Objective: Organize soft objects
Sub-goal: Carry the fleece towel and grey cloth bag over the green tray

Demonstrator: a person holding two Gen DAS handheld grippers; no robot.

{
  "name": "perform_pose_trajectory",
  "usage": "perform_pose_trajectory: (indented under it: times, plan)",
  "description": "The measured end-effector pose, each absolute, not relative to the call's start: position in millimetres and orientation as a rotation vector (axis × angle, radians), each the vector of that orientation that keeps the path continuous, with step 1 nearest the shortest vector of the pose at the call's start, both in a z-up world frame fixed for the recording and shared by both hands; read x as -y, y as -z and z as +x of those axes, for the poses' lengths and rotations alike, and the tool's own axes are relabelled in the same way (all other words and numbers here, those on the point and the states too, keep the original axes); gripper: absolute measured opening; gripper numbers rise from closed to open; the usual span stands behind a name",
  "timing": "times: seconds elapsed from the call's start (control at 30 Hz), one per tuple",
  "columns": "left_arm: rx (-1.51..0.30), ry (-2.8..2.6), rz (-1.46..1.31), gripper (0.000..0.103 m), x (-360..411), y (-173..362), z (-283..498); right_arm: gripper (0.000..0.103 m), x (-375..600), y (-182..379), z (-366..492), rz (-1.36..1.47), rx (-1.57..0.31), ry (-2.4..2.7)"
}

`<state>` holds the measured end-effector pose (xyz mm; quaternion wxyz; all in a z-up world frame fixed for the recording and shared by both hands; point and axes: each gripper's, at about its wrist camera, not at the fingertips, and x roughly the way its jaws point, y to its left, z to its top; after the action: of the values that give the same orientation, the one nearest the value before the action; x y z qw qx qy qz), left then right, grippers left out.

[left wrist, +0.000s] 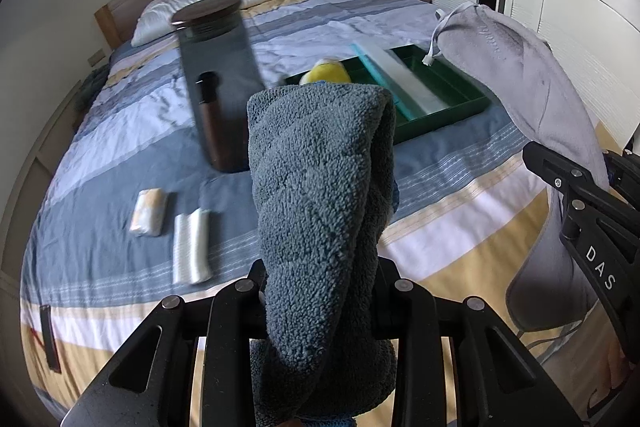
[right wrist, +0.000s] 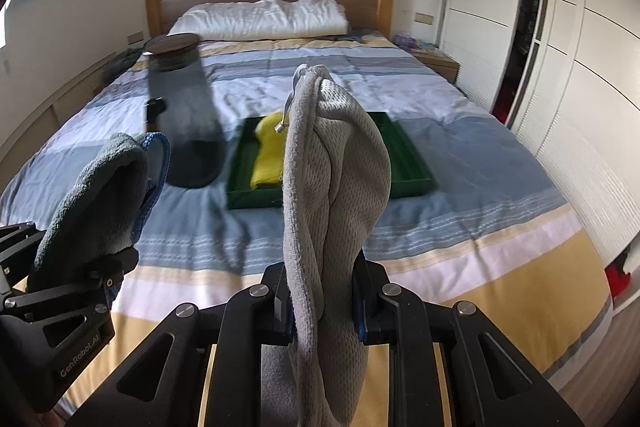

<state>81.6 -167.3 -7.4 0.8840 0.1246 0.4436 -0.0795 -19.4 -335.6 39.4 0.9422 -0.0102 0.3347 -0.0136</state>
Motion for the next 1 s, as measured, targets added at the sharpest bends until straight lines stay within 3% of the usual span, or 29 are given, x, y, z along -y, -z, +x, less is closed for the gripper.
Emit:
perform_pose_trajectory:
  times: [0.4,1.0]
  plan:
    - [-0.892,0.167,0.226,0.027,206.7,0.3,127.3,0.02,377.6,-41.9,42.6,-0.003,-0.652,0.064]
    - [-0.887,0.136,0.109,0.028,198.5,9.8,185.6,0.02,424.1,-17.9,119.7,-0.018,-0.607,0.069]
